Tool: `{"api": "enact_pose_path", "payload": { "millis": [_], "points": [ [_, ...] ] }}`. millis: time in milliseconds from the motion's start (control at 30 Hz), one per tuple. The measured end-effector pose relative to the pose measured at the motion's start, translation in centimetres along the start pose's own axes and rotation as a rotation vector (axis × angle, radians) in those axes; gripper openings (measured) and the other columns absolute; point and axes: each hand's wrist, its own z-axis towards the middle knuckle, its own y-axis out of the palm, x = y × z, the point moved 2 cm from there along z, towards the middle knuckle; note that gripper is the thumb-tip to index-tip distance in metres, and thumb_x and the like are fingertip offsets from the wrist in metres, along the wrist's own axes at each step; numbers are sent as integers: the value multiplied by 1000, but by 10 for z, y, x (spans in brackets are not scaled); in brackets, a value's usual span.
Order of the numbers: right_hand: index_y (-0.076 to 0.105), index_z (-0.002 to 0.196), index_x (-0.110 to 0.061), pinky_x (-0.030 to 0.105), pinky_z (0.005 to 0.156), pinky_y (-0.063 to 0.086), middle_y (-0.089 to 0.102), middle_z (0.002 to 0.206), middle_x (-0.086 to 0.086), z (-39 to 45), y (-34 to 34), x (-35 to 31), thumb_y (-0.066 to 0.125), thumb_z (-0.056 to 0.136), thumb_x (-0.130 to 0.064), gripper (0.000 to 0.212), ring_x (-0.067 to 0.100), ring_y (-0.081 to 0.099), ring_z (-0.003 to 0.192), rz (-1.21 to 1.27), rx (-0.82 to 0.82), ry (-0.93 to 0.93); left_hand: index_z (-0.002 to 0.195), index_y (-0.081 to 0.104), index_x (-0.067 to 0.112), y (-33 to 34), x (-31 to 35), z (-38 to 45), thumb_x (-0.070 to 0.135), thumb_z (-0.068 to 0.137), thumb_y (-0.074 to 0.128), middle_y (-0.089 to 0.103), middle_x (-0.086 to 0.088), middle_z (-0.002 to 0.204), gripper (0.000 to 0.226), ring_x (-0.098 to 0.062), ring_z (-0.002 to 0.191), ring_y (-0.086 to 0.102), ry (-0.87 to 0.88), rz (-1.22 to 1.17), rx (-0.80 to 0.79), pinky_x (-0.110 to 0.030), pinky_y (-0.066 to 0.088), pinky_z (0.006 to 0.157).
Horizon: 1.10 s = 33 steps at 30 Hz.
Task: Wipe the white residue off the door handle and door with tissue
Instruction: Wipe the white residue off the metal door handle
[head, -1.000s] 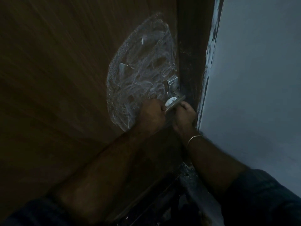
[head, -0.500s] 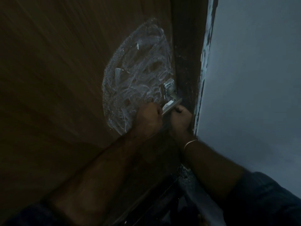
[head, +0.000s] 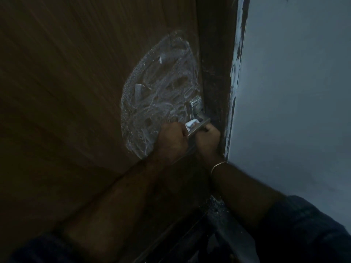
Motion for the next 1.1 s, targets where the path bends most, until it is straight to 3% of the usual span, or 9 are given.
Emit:
{"api": "enact_pose_path", "payload": {
  "millis": [133, 367, 567, 733, 933, 1000, 1100],
  "points": [
    [74, 103, -5, 43, 84, 59, 74, 99, 11, 1, 1, 3, 70, 87, -9, 16, 24, 71, 93, 132, 26, 50, 114, 71, 13, 1, -2, 0, 11, 90, 61, 70, -5, 113, 25, -17, 102, 64, 23, 7, 10, -20, 43, 80],
    [72, 88, -6, 49, 84, 58, 73, 90, 11, 5, -4, 12, 68, 85, -1, 8, 32, 70, 92, 100, 1, 95, 109, 73, 14, 2, -4, 1, 11, 90, 59, 71, -5, 111, 24, -20, 101, 63, 11, -5, 10, -22, 41, 76],
    [72, 94, -6, 36, 74, 60, 73, 90, 7, 9, -4, 12, 71, 85, -6, 9, 25, 70, 87, 115, -37, 87, 113, 71, 14, 1, -2, 1, 11, 92, 59, 69, -5, 114, 25, -18, 104, 61, -7, 6, -10, -20, 39, 76],
    [71, 95, -6, 42, 81, 60, 73, 94, 9, 10, -3, 17, 64, 86, 1, 14, 28, 70, 92, 112, -29, 151, 115, 69, 13, 0, 1, 2, 10, 93, 58, 68, -6, 116, 26, -20, 106, 62, -13, 5, -21, -24, 44, 81],
    [68, 110, -1, 41, 83, 60, 71, 105, 15, 14, -16, 21, 63, 88, 4, 23, 30, 68, 98, 322, 60, 252, 112, 70, 11, 1, -2, 2, 14, 94, 58, 70, -6, 110, 22, -15, 95, 64, -4, -37, -46, -21, 44, 73],
    [67, 112, -1, 37, 76, 62, 71, 99, 12, 17, -16, 11, 64, 87, 6, 26, 28, 70, 93, 423, 67, 231, 113, 69, 12, 1, -3, 3, 14, 94, 59, 70, -6, 110, 22, -14, 94, 64, 7, -39, -41, -20, 45, 71],
    [67, 114, -1, 41, 82, 60, 71, 105, 15, 14, -9, 2, 64, 87, 4, 27, 30, 70, 96, 413, 100, 183, 111, 69, 13, 2, -5, 3, 10, 93, 58, 70, -5, 110, 21, -14, 94, 63, 12, -33, -19, -18, 43, 69]
  ]
}}
